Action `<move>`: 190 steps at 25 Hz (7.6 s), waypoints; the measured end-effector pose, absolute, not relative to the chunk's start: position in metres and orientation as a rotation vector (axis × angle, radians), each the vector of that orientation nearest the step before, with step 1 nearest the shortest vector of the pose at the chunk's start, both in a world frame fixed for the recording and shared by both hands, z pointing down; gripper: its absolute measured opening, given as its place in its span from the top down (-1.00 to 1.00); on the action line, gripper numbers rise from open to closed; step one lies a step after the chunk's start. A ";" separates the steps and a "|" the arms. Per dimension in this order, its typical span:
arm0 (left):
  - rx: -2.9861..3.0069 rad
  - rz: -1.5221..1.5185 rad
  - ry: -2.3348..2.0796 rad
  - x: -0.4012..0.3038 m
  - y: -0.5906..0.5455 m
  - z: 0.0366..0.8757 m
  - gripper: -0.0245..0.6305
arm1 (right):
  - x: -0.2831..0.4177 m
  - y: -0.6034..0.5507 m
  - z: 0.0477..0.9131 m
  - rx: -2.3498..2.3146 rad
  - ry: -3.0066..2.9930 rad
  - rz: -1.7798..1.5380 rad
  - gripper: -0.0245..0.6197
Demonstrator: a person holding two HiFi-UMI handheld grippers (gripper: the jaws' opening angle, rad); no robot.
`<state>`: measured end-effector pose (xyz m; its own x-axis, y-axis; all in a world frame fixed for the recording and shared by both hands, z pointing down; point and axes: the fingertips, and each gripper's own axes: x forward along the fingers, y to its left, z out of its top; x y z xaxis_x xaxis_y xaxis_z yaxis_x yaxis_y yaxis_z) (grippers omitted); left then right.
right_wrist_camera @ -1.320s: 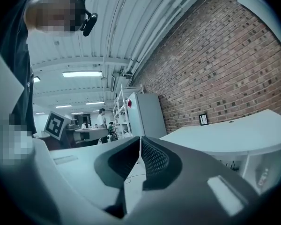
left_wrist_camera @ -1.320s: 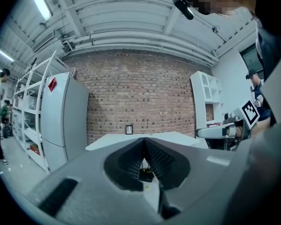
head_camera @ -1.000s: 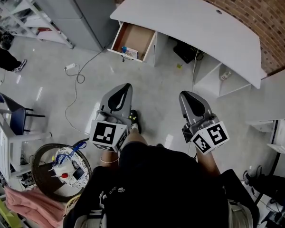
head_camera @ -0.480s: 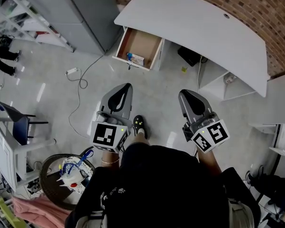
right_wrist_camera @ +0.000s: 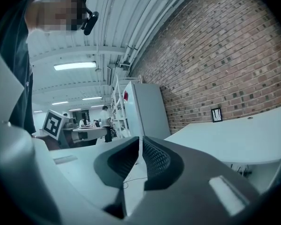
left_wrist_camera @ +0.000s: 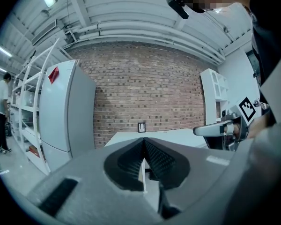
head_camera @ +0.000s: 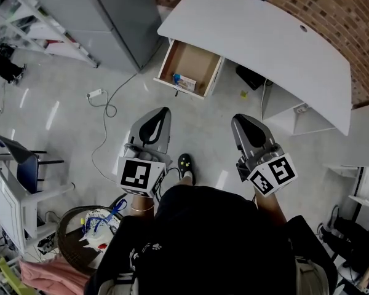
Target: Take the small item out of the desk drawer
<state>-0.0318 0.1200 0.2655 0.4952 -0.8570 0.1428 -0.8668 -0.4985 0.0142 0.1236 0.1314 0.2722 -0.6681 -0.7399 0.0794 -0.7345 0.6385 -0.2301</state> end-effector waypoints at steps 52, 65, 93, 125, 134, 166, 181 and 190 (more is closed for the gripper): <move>2.554 0.157 -1.551 -0.103 -0.038 0.287 0.95 | 0.050 -0.051 0.291 -1.195 2.909 -0.390 0.80; 2.528 0.162 -1.589 -0.082 -0.093 0.292 0.95 | 0.077 -0.110 0.307 -1.169 2.921 -0.425 0.80; 2.563 0.299 -1.449 -0.098 -0.148 0.317 0.94 | 0.056 -0.147 0.357 -1.281 3.009 -0.462 0.76; 2.519 0.347 -1.303 -0.137 -0.181 0.423 0.93 | 0.002 -0.173 0.535 -1.373 3.308 -0.705 0.55; 2.494 0.375 -1.317 -0.145 -0.191 0.450 0.93 | -0.010 -0.186 0.579 -1.309 3.435 -0.721 0.53; 2.391 0.369 -1.338 -0.158 -0.205 0.542 0.93 | -0.030 -0.202 0.725 -1.133 3.818 -0.696 0.46; 2.362 0.379 -1.345 -0.165 -0.206 0.557 0.93 | -0.032 -0.210 0.754 -1.062 3.914 -0.667 0.40; 2.344 0.383 -1.355 -0.171 -0.208 0.563 0.93 | -0.034 -0.209 0.771 -1.018 3.973 -0.682 0.37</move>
